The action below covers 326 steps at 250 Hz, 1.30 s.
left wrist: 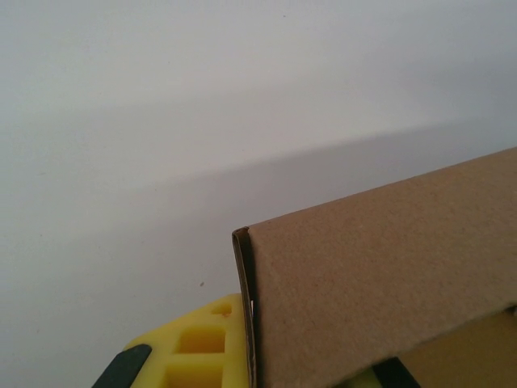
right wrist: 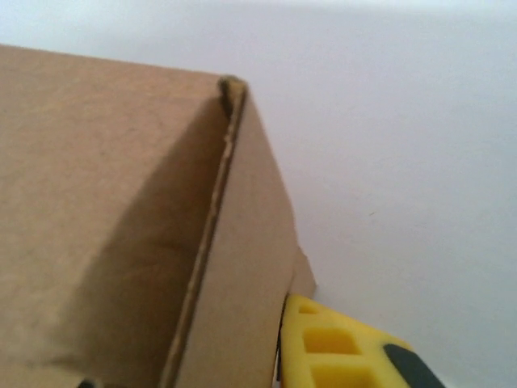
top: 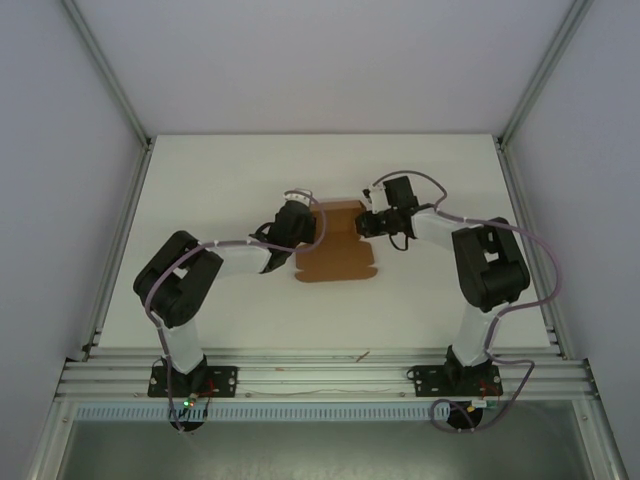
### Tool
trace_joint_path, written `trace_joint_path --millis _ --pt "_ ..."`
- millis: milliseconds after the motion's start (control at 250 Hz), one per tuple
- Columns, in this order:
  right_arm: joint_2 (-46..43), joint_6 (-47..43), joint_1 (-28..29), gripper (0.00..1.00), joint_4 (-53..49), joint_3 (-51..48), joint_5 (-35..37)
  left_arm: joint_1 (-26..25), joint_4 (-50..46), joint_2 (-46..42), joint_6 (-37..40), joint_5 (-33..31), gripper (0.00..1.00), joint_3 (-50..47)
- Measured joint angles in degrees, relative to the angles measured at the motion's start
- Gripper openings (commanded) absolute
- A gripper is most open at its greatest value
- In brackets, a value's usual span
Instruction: Assemble paper box
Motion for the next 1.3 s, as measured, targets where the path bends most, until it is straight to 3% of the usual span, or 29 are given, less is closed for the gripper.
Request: trace_joint_path --millis 136,352,747,875,915,967,1043,1191,1303 --pt "0.0 5.2 3.5 0.00 1.7 0.2 12.3 -0.7 -1.1 0.0 -1.2 -1.9 0.00 0.8" --pt "2.7 15.1 9.0 0.00 -2.7 5.2 32.1 -1.7 -4.9 0.0 -5.7 -3.6 0.00 2.6" --pt "10.3 26.5 12.6 0.00 -23.2 19.0 54.1 -4.0 -8.5 -1.2 -9.3 -0.1 0.00 4.4" --pt "10.0 26.0 13.0 0.02 -21.9 18.1 54.8 -4.0 -9.4 -1.2 -9.6 0.0 0.00 5.0" --pt "9.2 25.2 13.0 0.07 -19.6 16.3 53.8 -4.0 -9.7 -1.2 -9.6 -0.2 0.00 5.2" --pt "7.5 24.0 12.9 0.20 -16.0 13.2 51.6 -4.0 -10.3 -1.2 -9.5 -0.5 0.00 5.5" --pt "4.4 21.9 12.0 0.21 -10.2 8.1 48.0 -3.9 -11.2 -1.2 -9.4 -1.7 0.00 5.8" --pt "-1.0 19.1 9.6 0.57 -2.7 1.0 39.7 -3.4 -11.2 0.3 -7.9 -4.5 0.00 6.8" --pt "-5.0 17.7 8.5 0.69 -0.6 -1.9 35.2 -2.9 -10.0 2.8 -6.3 -6.9 0.00 6.7"
